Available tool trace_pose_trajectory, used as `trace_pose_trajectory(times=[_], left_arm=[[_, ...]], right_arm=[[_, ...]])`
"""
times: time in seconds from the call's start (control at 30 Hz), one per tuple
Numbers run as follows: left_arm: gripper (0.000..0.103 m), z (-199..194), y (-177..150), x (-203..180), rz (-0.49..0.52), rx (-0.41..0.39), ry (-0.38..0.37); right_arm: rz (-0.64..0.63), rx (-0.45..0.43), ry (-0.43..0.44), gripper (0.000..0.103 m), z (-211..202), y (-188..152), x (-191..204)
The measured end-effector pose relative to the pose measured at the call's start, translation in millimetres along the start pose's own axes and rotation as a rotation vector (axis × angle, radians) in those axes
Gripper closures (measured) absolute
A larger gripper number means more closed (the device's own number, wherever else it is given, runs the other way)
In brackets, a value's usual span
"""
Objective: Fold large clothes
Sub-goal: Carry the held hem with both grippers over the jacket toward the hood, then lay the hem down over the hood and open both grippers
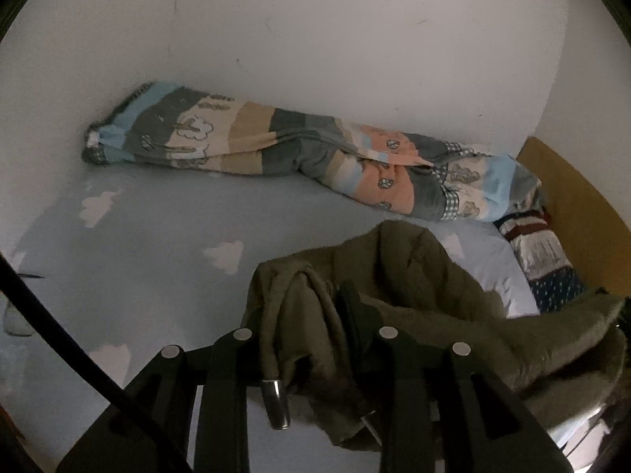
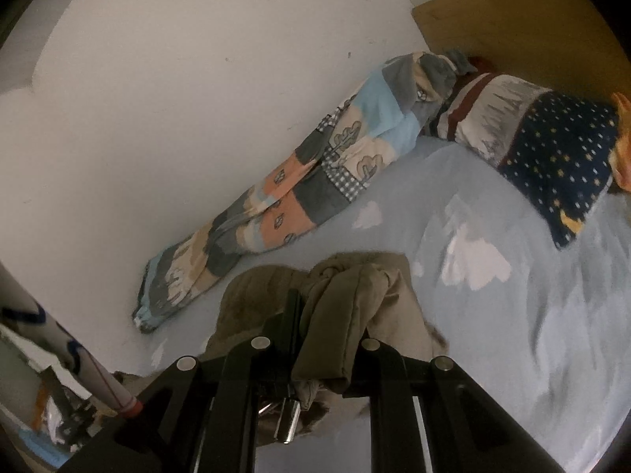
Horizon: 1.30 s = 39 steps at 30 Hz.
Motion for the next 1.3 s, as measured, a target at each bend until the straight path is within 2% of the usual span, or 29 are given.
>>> trace_pose_trajectory(times=[0.17, 0.3, 0.43, 0.57, 0.63, 0.7, 0.8, 0.87, 1.0, 1.1, 1.3], left_arm=[[0.073, 67.3, 24.9, 15.2, -0.059, 0.075, -0.019], [0.070, 112.7, 30.2, 24.9, -0.102, 0.143, -0.042], [0.069, 156.5, 25.7, 32.9, -0.149, 0.221, -0.052], [0.064, 186.8, 19.3, 47.9, -0.273, 0.286, -0.102], [0.054, 189.8, 23.1, 57.9, -0.320, 0.268, -0.124], [0.037, 186.9, 30.1, 72.5, -0.319, 0.230, -0.088], [0.035, 180.2, 35.7, 86.2, -0.317, 0.202, -0.090], [0.036, 174.2, 36.3, 91.4, -0.303, 0.187, -0.074], [0.035, 161.6, 36.6, 84.0, -0.200, 0.155, -0.041], [0.035, 155.4, 35.1, 60.8, -0.108, 0.136, -0.055], [0.035, 151.0, 17.5, -7.5, 0.069, 0.137, -0.106]], right_arm=[[-0.019, 0.009, -0.053, 0.089, 70.0, 28.4, -1.3], [-0.033, 0.018, -0.095, 0.089, 123.0, 41.5, -5.0], [-0.045, 0.042, -0.145, 0.089, 176.0, 43.2, -12.7], [-0.048, 0.067, -0.190, 0.089, 218.7, 36.0, -25.3], [-0.052, 0.084, -0.215, 0.089, 238.0, 30.1, -33.0], [-0.060, 0.094, -0.236, 0.089, 252.5, 24.4, -40.4], [-0.063, 0.119, -0.263, 0.089, 271.8, 15.0, -53.2], [-0.049, 0.144, -0.271, 0.089, 282.8, 8.7, -63.0], [0.059, 0.163, -0.212, 0.085, 287.9, 9.5, -71.8], [0.114, 0.170, -0.142, 0.079, 277.6, 15.7, -69.3], [0.135, 0.146, -0.039, 0.070, 246.6, 34.8, -56.1]])
Point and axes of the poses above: each gripper's, at about its wrist camera, not at the fingertips, and z roughly the way its jaws point, x to its left, y to its top, the point moved 10 cm from there along z, roughly the way its jaws point, and after that the axes turned 5 degrees about -x, right-handed, at the moved point
